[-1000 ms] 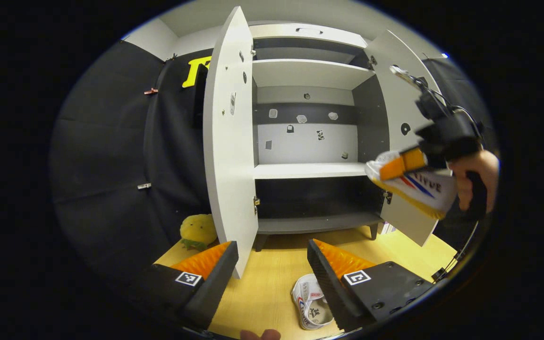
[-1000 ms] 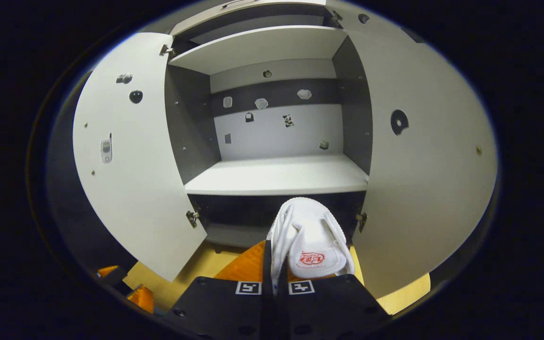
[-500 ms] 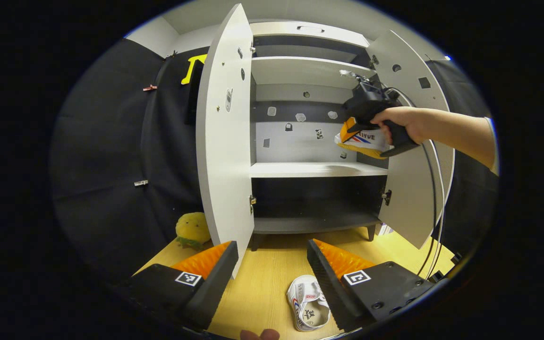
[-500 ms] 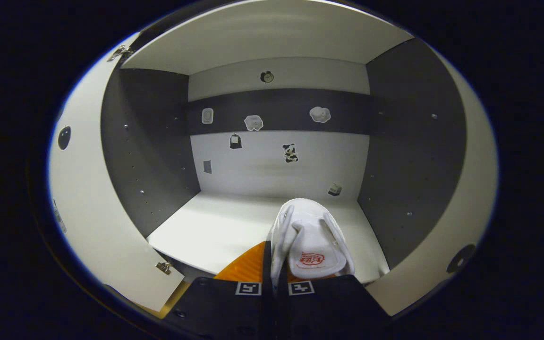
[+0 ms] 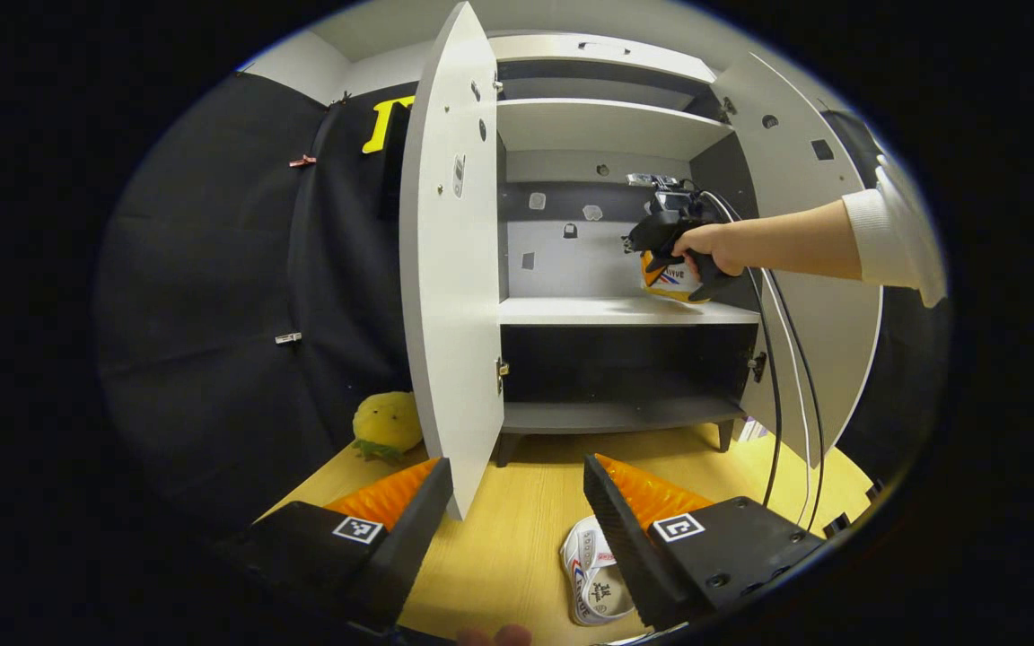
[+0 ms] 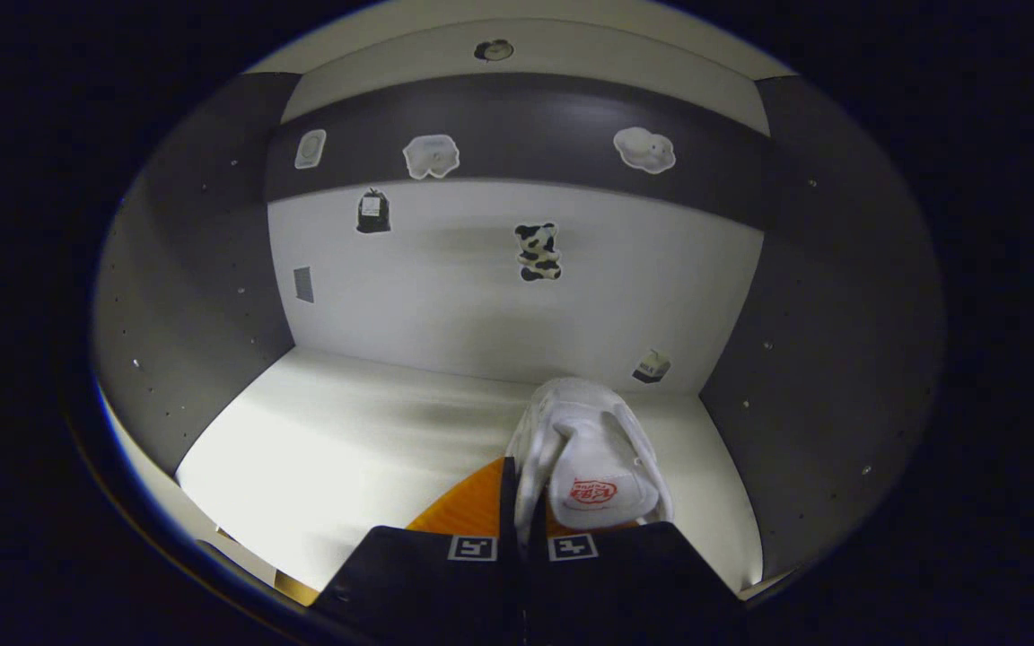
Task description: Grab one shoe with the right hand and put it into the shoe cabinet, grab the other shoe with the left hand and put it into the shoe cabinet; then close the right door with the right hand and the left door with the left hand.
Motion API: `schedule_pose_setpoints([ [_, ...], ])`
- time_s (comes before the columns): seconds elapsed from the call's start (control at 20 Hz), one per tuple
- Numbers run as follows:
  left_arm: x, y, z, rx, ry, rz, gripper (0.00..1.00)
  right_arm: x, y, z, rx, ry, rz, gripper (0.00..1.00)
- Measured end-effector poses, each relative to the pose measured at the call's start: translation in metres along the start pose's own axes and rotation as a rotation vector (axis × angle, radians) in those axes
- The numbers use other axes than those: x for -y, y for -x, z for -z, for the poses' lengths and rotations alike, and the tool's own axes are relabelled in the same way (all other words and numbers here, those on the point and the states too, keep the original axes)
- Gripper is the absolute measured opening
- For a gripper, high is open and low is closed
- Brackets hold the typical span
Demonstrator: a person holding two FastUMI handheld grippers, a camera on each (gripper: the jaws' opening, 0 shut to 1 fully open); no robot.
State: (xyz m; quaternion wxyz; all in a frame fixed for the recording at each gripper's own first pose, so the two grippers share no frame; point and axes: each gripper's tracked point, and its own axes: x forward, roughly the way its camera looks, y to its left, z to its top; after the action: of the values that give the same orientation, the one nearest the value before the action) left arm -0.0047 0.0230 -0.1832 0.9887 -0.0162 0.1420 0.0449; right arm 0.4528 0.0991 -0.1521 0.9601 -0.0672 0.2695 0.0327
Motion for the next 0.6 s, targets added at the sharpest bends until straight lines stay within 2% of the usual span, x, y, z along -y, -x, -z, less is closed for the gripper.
schedule_pose_setpoints([
  [0.3,-0.007,0.002,0.006,-0.015,0.011,-0.022,0.93,0.003,-0.017,0.007,-0.021,0.032,0.044,0.07],
  [0.6,0.0,0.008,0.004,-0.003,0.016,0.001,0.93,0.008,-0.002,0.009,-0.047,-0.013,0.05,0.19],
])
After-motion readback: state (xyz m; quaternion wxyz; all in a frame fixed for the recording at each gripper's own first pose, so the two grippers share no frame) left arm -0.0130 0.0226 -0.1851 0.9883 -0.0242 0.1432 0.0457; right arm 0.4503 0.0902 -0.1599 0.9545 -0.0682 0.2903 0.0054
